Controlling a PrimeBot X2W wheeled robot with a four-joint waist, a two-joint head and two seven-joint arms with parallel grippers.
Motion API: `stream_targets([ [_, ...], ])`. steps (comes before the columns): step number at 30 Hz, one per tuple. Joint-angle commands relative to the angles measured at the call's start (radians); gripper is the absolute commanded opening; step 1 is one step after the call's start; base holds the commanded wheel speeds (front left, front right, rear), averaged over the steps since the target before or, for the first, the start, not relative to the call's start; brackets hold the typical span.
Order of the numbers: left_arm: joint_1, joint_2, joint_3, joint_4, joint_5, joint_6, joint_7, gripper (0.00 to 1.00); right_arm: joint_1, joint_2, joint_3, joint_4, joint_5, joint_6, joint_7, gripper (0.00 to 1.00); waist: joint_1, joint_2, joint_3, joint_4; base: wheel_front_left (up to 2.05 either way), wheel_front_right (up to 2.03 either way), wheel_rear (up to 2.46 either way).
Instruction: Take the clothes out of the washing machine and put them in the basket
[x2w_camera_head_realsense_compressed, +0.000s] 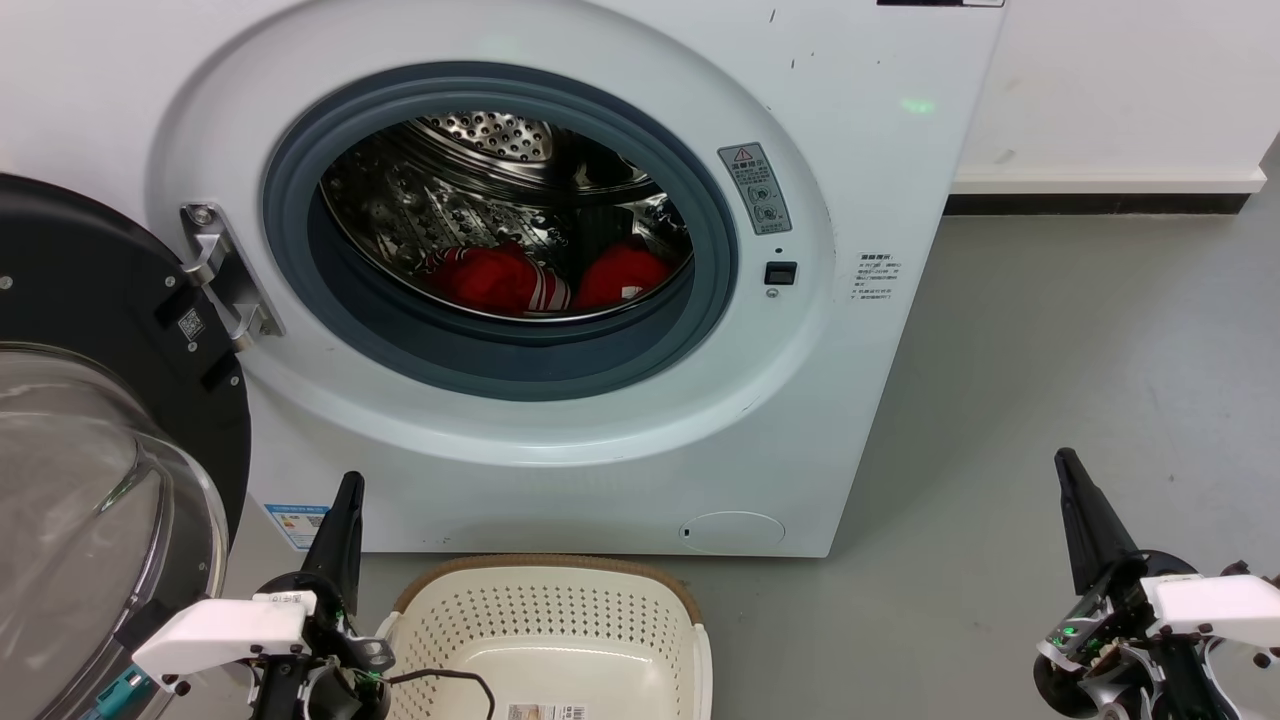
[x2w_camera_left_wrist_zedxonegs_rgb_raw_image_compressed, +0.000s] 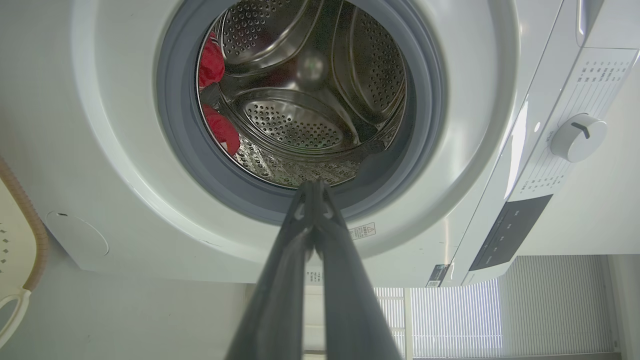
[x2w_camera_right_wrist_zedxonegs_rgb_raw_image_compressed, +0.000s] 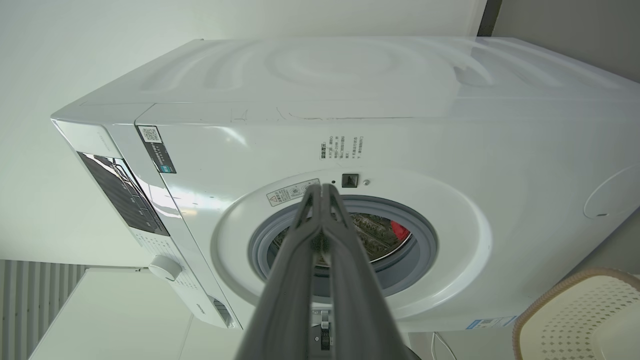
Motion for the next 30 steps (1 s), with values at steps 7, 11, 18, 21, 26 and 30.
stream_targets([
  [7,-0.006,-0.001,0.003,-0.001,-0.002,-0.001,0.002,0.00,-0.012,-0.005,0.000,0.001,0.004,0.000,0.001,0.00,0.0000,0.0000,0.000,0.000,0.00,0.00,0.00],
  [11,-0.006,-0.001,0.003,-0.001,-0.002,-0.001,0.002,0.00,-0.012,-0.005,0.000,0.001,0.004,0.000,0.001,0.00,0.0000,0.0000,0.000,0.000,0.00,0.00,0.00],
  [18,-0.006,-0.001,0.003,-0.001,-0.002,-0.001,0.002,0.00,-0.012,-0.005,0.000,0.001,0.004,0.000,0.001,0.00,0.0000,0.0000,0.000,0.000,0.00,0.00,0.00],
  [21,-0.006,-0.001,0.003,-0.001,-0.002,-0.001,0.002,0.00,-0.012,-0.005,0.000,0.001,0.004,0.000,0.001,0.00,0.0000,0.0000,0.000,0.000,0.00,0.00,0.00],
  [26,-0.006,-0.001,0.003,-0.001,-0.002,-0.001,0.002,0.00,-0.012,-0.005,0.000,0.001,0.004,0.000,0.001,0.00,0.0000,0.0000,0.000,0.000,0.00,0.00,0.00],
  [30,-0.006,-0.001,0.003,-0.001,-0.002,-0.001,0.002,0.00,-0.012,-0.005,0.000,0.001,0.004,0.000,0.001,0.00,0.0000,0.0000,0.000,0.000,0.00,0.00,0.00],
])
